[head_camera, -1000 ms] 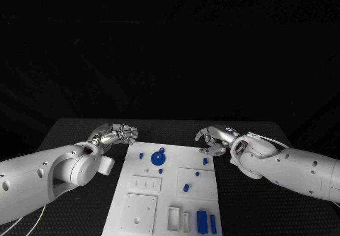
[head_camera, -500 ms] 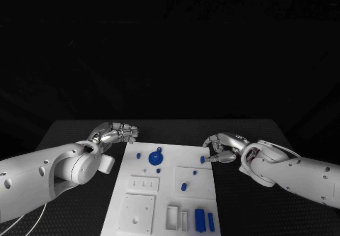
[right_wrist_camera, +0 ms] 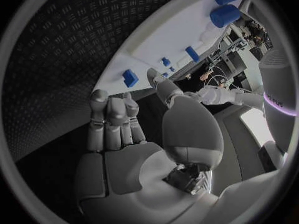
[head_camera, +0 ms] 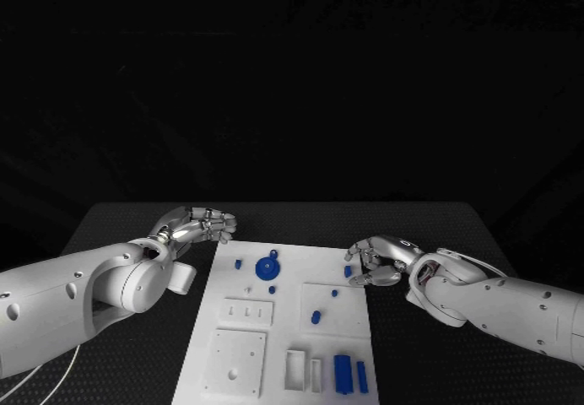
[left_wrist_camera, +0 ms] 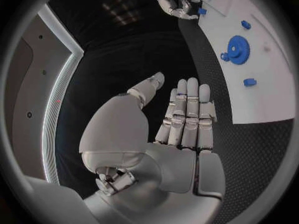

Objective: Assemble the parts on the task board

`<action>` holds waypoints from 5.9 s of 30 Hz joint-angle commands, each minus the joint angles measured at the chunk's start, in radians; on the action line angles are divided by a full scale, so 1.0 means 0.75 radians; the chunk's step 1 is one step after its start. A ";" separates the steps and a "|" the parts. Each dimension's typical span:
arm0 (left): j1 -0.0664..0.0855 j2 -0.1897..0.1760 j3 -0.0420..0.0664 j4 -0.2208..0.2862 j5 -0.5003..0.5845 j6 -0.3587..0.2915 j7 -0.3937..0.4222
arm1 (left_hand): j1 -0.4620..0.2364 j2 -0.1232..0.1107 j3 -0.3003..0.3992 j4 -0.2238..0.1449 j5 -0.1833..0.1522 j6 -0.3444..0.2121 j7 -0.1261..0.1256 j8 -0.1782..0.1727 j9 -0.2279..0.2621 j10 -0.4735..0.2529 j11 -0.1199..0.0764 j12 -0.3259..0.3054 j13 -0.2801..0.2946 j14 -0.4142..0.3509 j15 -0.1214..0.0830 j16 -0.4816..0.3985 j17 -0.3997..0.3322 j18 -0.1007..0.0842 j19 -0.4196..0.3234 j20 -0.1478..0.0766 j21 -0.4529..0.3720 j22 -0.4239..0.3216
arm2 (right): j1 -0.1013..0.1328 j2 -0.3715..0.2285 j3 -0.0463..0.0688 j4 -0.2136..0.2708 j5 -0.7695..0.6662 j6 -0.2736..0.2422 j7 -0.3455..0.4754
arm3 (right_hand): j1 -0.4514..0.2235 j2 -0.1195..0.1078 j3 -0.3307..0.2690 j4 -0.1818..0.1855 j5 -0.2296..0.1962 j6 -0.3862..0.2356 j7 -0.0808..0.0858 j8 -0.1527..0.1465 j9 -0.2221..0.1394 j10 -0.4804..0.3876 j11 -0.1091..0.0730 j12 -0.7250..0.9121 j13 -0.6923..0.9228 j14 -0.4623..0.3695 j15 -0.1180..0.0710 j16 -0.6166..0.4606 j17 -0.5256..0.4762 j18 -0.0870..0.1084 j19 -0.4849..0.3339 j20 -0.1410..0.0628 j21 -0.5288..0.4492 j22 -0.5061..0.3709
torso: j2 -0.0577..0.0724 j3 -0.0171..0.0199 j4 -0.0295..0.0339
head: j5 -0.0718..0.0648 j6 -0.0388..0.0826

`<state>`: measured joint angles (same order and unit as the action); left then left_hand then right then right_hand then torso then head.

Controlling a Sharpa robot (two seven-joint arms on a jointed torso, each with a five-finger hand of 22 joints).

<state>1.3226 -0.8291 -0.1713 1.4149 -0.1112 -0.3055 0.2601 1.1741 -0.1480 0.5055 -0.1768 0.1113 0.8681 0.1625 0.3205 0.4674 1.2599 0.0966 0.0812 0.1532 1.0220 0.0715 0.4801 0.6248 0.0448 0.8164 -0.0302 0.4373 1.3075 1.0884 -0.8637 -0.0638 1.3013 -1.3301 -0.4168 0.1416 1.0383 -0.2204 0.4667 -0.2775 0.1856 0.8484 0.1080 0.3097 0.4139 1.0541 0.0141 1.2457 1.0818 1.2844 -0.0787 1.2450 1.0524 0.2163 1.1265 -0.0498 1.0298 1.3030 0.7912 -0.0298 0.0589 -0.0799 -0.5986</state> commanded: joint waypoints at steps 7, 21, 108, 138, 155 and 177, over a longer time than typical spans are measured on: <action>0.000 0.002 0.001 0.001 -0.004 0.024 0.013 | -0.014 0.001 0.002 -0.009 -0.009 0.010 0.001 -0.001 0.002 0.005 0.002 0.003 0.002 -0.007 0.000 0.007 0.002 0.011 -0.008 0.003 0.007 0.024 | -0.027 0.050 0.000 -0.062 -0.019 -0.008 0.030 | 0.043 0.026 0.033 0.019 -0.089 0.081 0.039 0.006 -0.001 -0.033 0.015 0.005 -0.005 -0.001 -0.006 -0.008 0.003 0.061 -0.002 0.005 -0.011 -0.004 | -0.001 -0.0017 -0.0002 | 0.001 -0.006; -0.004 -0.009 0.001 0.001 -0.004 0.022 0.012 | -0.016 0.002 0.002 -0.008 -0.009 0.009 0.001 -0.001 0.002 0.005 0.002 0.003 0.003 -0.007 0.000 0.007 0.002 0.011 -0.008 0.003 0.007 0.024 | -0.052 0.086 0.000 -0.111 -0.018 -0.033 0.016 | 0.065 0.030 0.123 0.097 -0.178 0.118 0.028 0.016 -0.002 -0.021 0.004 0.008 -0.009 0.008 -0.017 -0.010 0.007 0.061 0.009 0.002 -0.006 -0.002 | -0.003 -0.0033 0.0004 | -0.003 -0.008; 0.029 0.174 -0.004 -0.036 -0.258 0.296 -0.551 | -0.469 -0.110 -0.063 0.512 -0.081 0.219 -0.102 0.070 0.056 0.250 -0.148 0.252 0.206 0.122 -0.131 0.339 0.186 0.022 0.105 -0.109 0.205 0.036 | 0.143 0.255 0.052 0.165 -0.437 0.133 -0.366 | 0.099 0.099 0.317 0.155 -0.182 0.293 -0.040 0.097 0.029 0.047 -0.060 0.006 -0.003 0.039 -0.072 -0.006 0.017 0.061 0.036 -0.009 0.021 0.006 | -0.034 -0.0109 -0.0030 | 0.013 0.016; 0.035 0.207 -0.031 -0.025 -0.344 0.271 -0.570 | -0.764 0.013 0.028 -0.001 0.608 0.333 -0.165 0.122 0.312 0.044 -0.207 0.767 0.578 0.055 -0.195 0.673 0.181 -0.032 0.004 -0.190 0.477 -0.004 | 0.149 0.335 0.051 0.184 -0.456 0.157 -0.383 | 0.101 0.083 0.353 0.160 -0.182 0.295 -0.039 0.099 0.031 0.057 -0.060 0.008 0.006 0.042 -0.072 -0.006 0.016 0.061 0.041 -0.007 0.022 0.004 | -0.035 -0.0117 -0.0022 | 0.010 0.003; 0.035 0.216 -0.032 -0.035 -0.416 0.271 -0.596 | -0.722 0.011 0.049 0.008 0.536 0.328 -0.160 0.104 0.321 0.038 -0.202 0.760 0.563 0.047 -0.189 0.673 0.159 -0.032 -0.005 -0.183 0.479 -0.010 | 0.149 0.337 0.051 0.213 -0.458 0.175 -0.382 | 0.102 0.078 0.365 0.162 -0.182 0.296 -0.039 0.100 0.031 0.059 -0.060 0.009 0.008 0.042 -0.073 -0.006 0.016 0.061 0.042 -0.007 0.023 0.004 | -0.036 -0.0114 -0.0033 | 0.015 -0.002; 0.035 0.219 -0.032 -0.037 -0.417 0.269 -0.616 | -0.676 0.011 0.052 0.005 0.514 0.326 -0.157 0.091 0.327 0.035 -0.199 0.756 0.554 0.042 -0.184 0.675 0.144 -0.032 -0.014 -0.179 0.482 -0.014 | 0.149 0.339 0.047 0.231 -0.458 0.201 -0.382 | 0.102 0.075 0.370 0.162 -0.182 0.295 -0.039 0.100 0.031 0.060 -0.060 0.009 0.010 0.043 -0.073 -0.006 0.016 0.061 0.043 -0.007 0.023 0.004 | -0.036 -0.0130 -0.0023 | 0.017 -0.005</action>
<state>1.3457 -0.6677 -0.1959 1.3851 -0.4197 -0.1005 -0.1948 0.6628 -0.1382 0.5412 -0.1711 0.4993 1.1130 0.0427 0.3943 0.7118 1.2911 -0.0504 0.6536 0.5696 1.0612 -0.0677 0.9836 0.7339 0.0303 0.8127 -0.0946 0.7935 1.2983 1.2004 -0.6115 -0.0284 1.4714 -1.6619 -0.2820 -0.1456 1.1116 -0.1686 0.7389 -0.1572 0.0422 1.0309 0.0546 0.3686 0.4292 1.0937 -0.0321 1.2497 1.0884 1.3162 -0.1276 1.2412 1.0632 0.2175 1.1518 -0.0536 1.0412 1.3066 0.7634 -0.0396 0.0564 -0.0665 -0.6027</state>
